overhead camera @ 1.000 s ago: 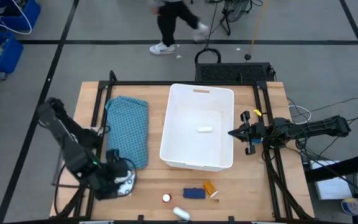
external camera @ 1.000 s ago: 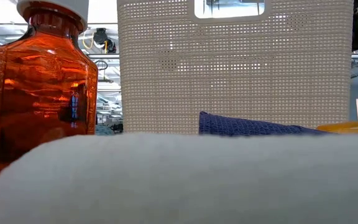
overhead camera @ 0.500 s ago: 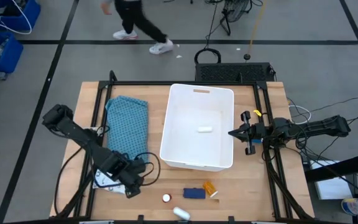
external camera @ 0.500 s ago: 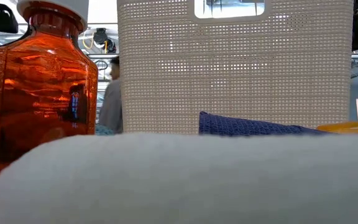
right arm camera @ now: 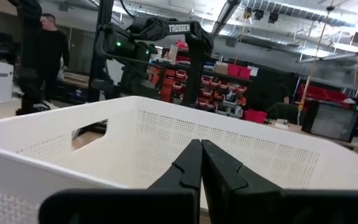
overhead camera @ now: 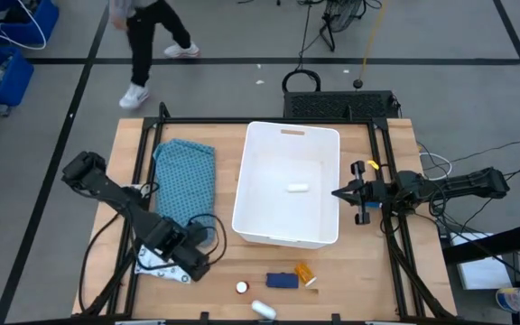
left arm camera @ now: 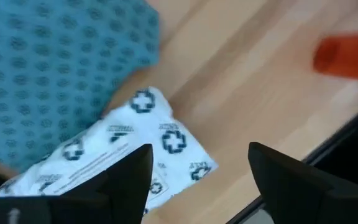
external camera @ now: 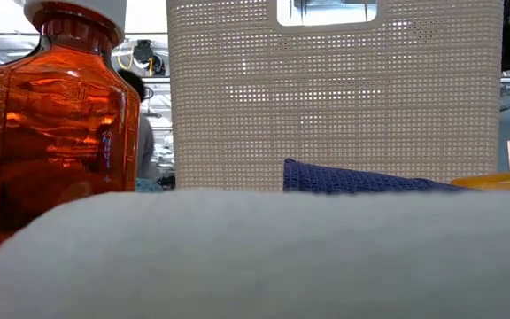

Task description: Pick & place medical supplies in basket/bin

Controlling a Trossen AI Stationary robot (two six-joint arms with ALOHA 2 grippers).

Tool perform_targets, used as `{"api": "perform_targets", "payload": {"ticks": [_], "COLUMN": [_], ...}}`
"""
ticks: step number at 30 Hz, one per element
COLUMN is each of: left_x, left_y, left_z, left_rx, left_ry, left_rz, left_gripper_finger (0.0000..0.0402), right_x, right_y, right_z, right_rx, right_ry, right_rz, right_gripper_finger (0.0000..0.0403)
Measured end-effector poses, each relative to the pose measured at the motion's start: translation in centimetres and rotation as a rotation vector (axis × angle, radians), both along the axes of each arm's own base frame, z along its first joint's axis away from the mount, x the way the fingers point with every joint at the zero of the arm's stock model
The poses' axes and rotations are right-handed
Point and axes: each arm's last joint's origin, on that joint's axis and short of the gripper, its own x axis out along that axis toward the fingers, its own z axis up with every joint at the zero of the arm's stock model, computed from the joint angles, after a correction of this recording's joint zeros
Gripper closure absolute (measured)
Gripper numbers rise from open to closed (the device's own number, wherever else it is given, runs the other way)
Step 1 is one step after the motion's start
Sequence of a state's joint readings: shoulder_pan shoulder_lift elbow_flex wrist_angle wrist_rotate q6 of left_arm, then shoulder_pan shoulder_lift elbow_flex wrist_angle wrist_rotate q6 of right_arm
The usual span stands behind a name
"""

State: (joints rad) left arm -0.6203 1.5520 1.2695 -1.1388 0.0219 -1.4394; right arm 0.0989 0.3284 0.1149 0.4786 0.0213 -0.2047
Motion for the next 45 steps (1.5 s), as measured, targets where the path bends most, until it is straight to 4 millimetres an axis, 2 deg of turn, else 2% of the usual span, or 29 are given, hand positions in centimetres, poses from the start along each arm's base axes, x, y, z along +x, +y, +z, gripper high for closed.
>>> {"api": "perform_targets", "payload": {"ticks": [4,7,13,20,27,37,45], "left_x": [0.3,1.3,4.0,6.7,6.8,7.1,6.5], "left_y": [0.0,-0.6,-2.8,-4.6,-5.4,-5.8,-5.8], "left_z": [1.4,1.5,-1.1,-3.1,-5.3,-7.0,-9.0], "left_rx": [0.018,0.034,0.096,0.117,0.159,0.186,0.215], "left_ry": [0.015,0.076,0.338,0.397,0.535,0.576,0.648], "left_rz": [0.063,0.069,0.01,0.006,0.035,0.054,0.037], "left_gripper_finger": [0.0142,0.0142,0.0142,0.0142,0.0142,0.0142,0.0142], "right_x": [0.0,0.0,0.0,0.0,0.0,0.0,0.0], "right_y": [0.0,0.0,0.0,0.0,0.0,0.0,0.0], "right_z": [0.2,0.1,-0.1,-0.1,-0.1,-0.1,0.0], "right_rx": [-0.019,-0.01,0.023,0.034,0.033,0.033,0.034], "right_ry": [-0.021,-0.007,0.021,0.017,0.015,0.014,0.013], "right_rz": [-0.005,-0.004,0.002,0.005,0.006,0.007,0.007], "right_gripper_finger": [0.0403,0.0403,0.0403,0.0403,0.0403,0.0403,0.0403]}}
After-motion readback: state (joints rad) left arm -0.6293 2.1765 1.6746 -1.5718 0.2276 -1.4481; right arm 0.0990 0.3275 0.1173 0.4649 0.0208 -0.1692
